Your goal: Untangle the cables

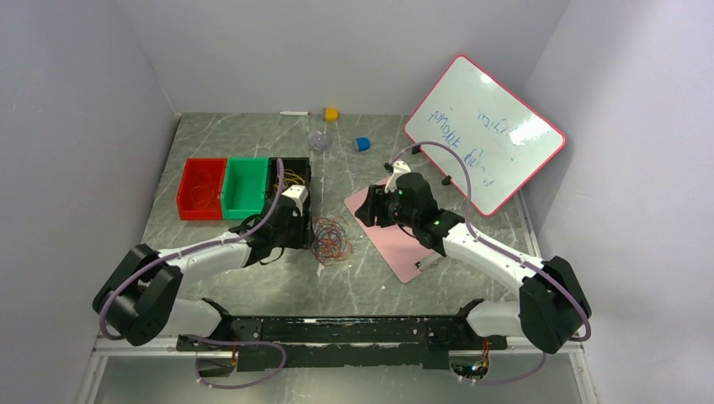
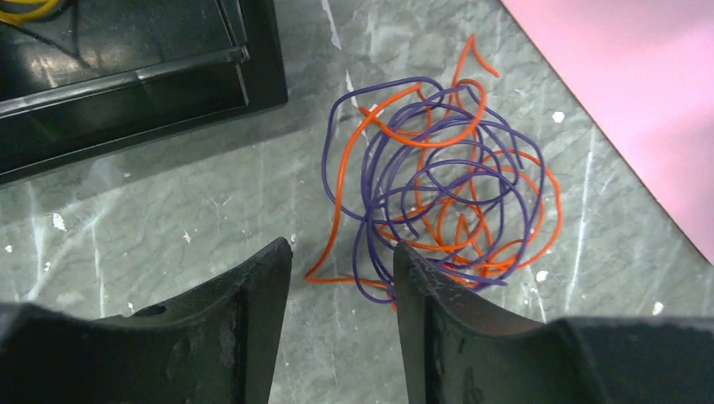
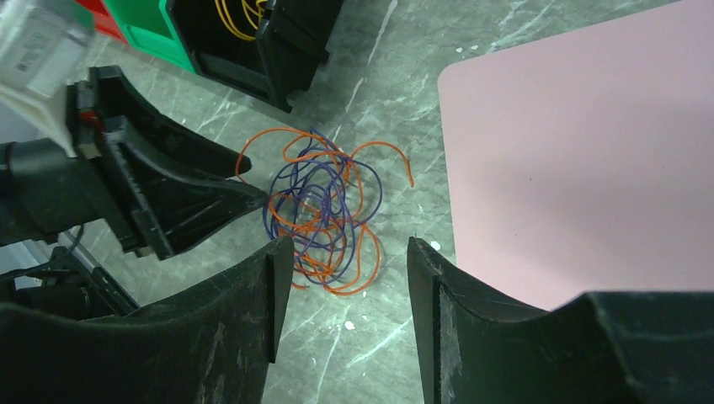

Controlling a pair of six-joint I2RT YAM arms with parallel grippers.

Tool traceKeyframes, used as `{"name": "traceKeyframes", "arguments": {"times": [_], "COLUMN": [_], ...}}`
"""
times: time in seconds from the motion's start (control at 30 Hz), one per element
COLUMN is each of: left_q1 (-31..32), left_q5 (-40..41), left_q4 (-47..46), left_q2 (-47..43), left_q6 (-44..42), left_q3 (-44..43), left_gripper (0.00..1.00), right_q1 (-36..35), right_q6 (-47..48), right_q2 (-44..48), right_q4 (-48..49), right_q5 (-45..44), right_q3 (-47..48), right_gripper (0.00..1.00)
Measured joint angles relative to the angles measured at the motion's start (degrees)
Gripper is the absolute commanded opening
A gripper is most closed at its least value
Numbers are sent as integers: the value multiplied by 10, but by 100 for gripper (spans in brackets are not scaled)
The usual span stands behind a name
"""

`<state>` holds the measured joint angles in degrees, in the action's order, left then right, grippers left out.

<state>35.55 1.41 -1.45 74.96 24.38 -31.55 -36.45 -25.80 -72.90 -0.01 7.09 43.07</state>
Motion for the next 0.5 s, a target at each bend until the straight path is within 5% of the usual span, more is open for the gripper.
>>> {"name": "traceKeyframes", "arguments": {"times": [0.13,0.3,0.5], "left_q1": [-1,-1,-1], "left_q5": [7,16,24], "left_q4": [-18,-38,-34], "left_q2": [28,39,43], "left_q6": [-1,-5,-10], "left_q3": [0,0,-3], "left_gripper": [39,9,7], "right_q1": [0,0,0], "right_q6": [-3,-5,-6], "right_q2": [3,8,10], "right_q4": [2,2,7], "right_q5": [2,2,5], "right_q3": [0,0,-2], "right_gripper": [56,56,56]}}
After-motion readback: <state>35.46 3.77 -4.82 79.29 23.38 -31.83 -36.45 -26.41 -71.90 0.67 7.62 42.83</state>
